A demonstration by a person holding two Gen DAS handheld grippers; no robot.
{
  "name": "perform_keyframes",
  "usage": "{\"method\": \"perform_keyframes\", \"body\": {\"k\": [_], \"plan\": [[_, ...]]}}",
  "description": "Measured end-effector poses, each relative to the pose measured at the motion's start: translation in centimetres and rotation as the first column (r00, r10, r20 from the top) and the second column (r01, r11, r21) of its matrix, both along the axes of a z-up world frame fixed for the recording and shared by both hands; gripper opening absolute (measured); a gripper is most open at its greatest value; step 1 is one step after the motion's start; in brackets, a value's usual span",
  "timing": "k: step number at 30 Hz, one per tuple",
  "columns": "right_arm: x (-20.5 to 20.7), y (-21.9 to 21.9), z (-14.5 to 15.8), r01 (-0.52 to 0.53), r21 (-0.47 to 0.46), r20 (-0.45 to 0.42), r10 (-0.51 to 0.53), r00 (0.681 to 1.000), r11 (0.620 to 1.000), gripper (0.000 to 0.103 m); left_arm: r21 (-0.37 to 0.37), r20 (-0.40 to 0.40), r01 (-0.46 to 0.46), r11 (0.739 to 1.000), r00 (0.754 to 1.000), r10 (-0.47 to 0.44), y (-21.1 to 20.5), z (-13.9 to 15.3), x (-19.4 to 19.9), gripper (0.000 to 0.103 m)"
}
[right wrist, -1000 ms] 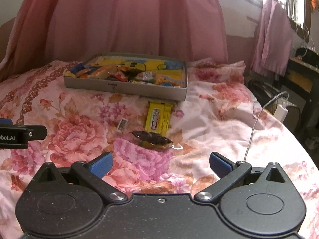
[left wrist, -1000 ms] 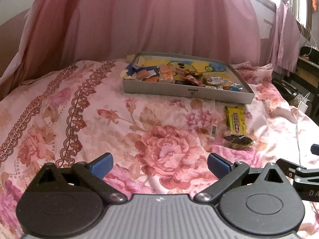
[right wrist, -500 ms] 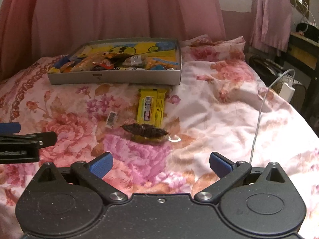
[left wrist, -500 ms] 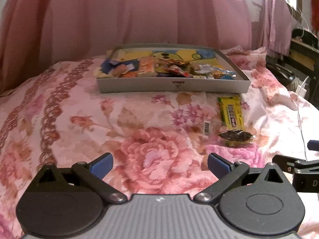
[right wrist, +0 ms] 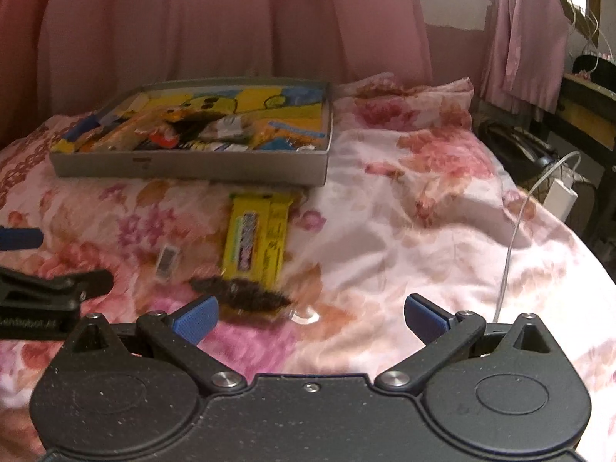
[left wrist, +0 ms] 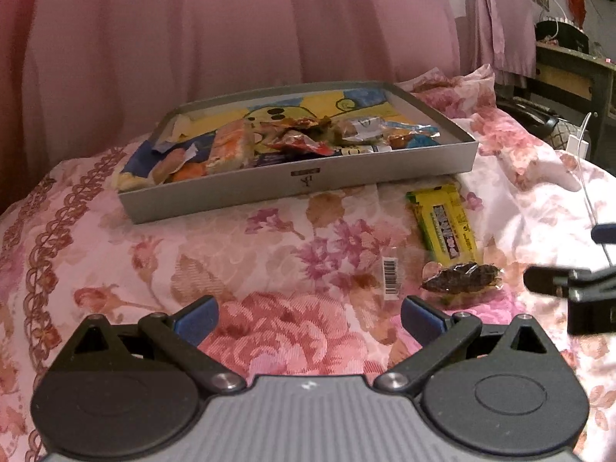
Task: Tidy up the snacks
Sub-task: 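Move both open tools back over the yellow wafer bar and dark packet, then close the right tool on the yellow wafer bar while the left tool lowers to the dark packet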
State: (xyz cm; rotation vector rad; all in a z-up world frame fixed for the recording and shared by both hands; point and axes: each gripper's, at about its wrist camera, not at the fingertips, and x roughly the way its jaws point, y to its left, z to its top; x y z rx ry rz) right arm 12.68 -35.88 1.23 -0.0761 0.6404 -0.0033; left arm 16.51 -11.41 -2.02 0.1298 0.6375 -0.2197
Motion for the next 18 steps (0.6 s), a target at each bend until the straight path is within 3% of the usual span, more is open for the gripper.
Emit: {"method": "perform_keyframes", "body": {"k": [15, 18], "plan": [[7.3, 0.1, -1.8, -0.094, 0.118, 0.015, 0.093, 0.996, 0.989, 0.099, -0.034, -0.026, -0.009, 0.999, 1.0, 0.008, -0.2, -1.1, 2.0, 0.103], [8.5, 0.8, -2.2, -0.086, 0.105, 0.014, 0.085, 0.996, 0.991, 0.099, -0.033, -0.032, -0.009, 0.999, 0.999, 0.008, -0.3, -1.2, 2.1, 0.103]]}}
